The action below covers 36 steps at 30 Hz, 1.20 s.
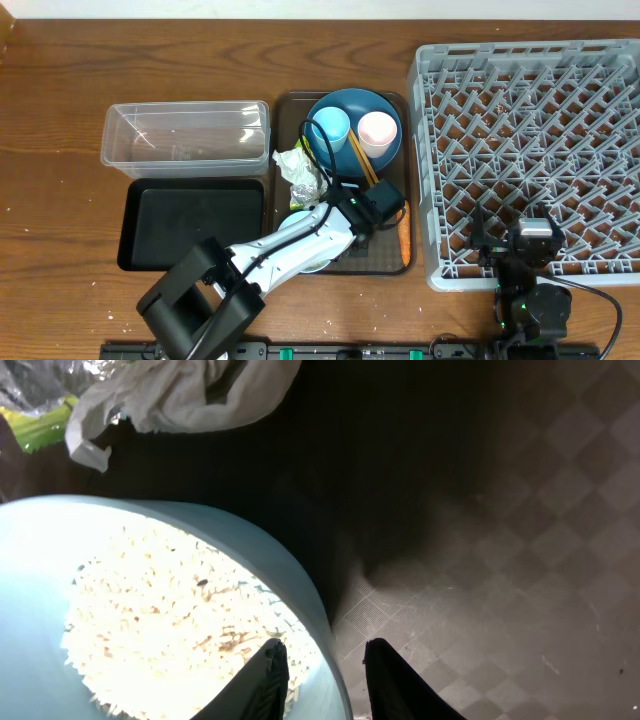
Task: Sort waste into correct bins and load items into the dishwasher rack
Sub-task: 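Lower the left gripper and grasp the rim of the light-blue bowl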
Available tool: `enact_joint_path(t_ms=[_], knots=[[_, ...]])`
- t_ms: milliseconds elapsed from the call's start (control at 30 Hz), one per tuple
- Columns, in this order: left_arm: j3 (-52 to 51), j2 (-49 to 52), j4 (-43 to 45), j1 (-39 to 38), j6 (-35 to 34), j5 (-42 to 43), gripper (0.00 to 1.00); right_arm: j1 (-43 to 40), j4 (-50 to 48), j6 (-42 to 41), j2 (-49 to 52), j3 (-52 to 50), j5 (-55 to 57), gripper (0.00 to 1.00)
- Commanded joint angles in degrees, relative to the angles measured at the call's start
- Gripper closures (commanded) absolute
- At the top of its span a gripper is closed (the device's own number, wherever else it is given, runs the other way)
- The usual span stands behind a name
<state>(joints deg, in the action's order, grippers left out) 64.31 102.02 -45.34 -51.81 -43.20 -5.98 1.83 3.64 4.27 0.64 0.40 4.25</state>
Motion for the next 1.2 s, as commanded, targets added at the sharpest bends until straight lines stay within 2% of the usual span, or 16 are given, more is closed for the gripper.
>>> enact_joint_path(t_ms=[0,400,500,567,633,833,1167], knots=[[-0.3,0.9,-0.8,-0.7,-2.0,-0.5,0.71,-0.3,0.3,0.5,-0.3,-0.1,-0.2,0.01],[-0.3,0.9,-0.9,-1.8,-1.9,-0.5,0.75,-0.4,0.2,0.5,-0.3,-0.1,-0.2,0.01],[-0.3,0.9,-1.3,-1.8,-1.9,-0.5,0.81,-0.3,0.2,0.5,-0.3,-0.1,-0.2,0.01],[-0.3,0.9,-1.2,-1.8,-1.9,-0.5,0.81,-0.4,0.2,0.5,-0.3,-0.1,-0.2,0.01],[-0.3,0.9,-1.3,-1.8,-1.9,-0.5,0.87,-0.4,0.3,0.5,-0.3,-0.1,-0.2,0.01],[-0.3,0.9,-1.6,-1.8,-1.9,-0.5,0.92,-0.3,0.2,0.5,-0.3,-0.1,-0.2,0.01],[-0.3,0.9,-3.8,-1.8,-1.9,-0.5,0.94,-0.3,0.2,0.5,-0.3,-0.1,-0.2,0.01]])
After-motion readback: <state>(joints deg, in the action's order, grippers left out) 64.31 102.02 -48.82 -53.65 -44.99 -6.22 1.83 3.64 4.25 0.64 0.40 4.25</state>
